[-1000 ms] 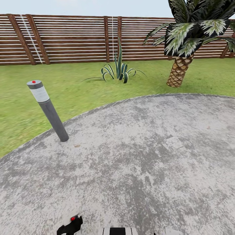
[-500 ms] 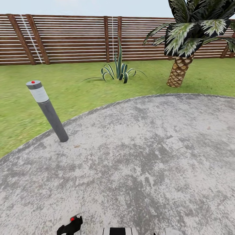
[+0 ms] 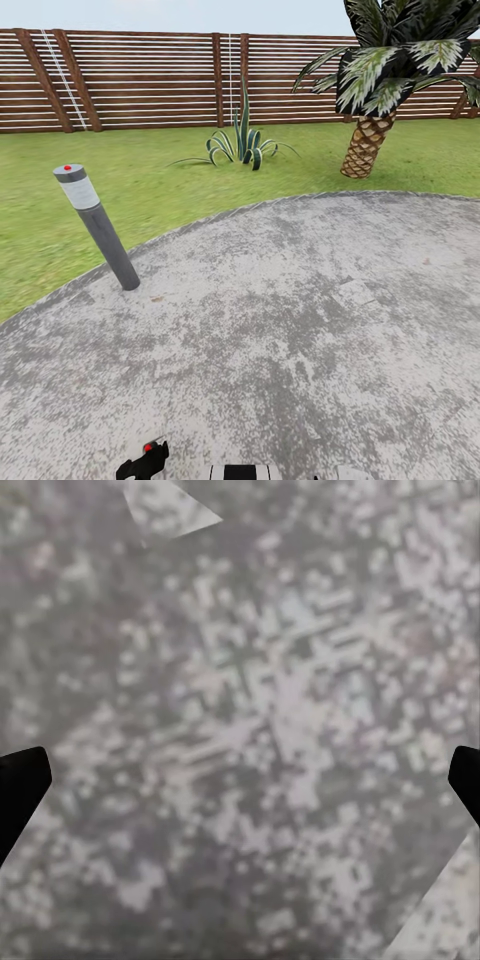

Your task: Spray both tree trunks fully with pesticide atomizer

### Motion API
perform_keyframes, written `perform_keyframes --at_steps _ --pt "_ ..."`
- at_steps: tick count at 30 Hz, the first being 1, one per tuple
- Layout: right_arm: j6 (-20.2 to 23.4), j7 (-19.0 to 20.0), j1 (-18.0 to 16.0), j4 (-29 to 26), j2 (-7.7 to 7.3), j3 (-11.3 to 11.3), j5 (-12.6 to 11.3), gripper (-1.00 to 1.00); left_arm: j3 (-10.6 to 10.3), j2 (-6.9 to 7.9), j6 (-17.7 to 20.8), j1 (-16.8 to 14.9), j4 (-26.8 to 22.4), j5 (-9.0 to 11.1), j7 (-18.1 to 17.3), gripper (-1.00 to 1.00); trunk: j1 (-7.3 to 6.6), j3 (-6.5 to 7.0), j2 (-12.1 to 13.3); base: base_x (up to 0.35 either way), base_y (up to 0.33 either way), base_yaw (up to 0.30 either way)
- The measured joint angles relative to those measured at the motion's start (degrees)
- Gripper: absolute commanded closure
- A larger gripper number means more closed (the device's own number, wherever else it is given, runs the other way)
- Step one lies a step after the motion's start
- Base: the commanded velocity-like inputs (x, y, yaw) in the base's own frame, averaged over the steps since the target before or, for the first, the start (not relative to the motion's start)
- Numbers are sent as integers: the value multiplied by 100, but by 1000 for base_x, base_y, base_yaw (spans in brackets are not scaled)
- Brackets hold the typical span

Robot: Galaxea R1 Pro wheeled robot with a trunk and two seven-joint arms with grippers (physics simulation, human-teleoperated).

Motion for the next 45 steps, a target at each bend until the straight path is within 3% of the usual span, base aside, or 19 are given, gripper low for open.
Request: perform_keyframes --at_steps 10,45 --pt "0 -1 0 0 0 0 -2 -100 1 -1 -2 0 -1 1 0 -100 18 -154 -9 0 0 0" --pt "0 0 0 0 0 0 -1 -100 0 0 -3 0 -2 5 9 -100 17 -155 -9 15 -15 0"
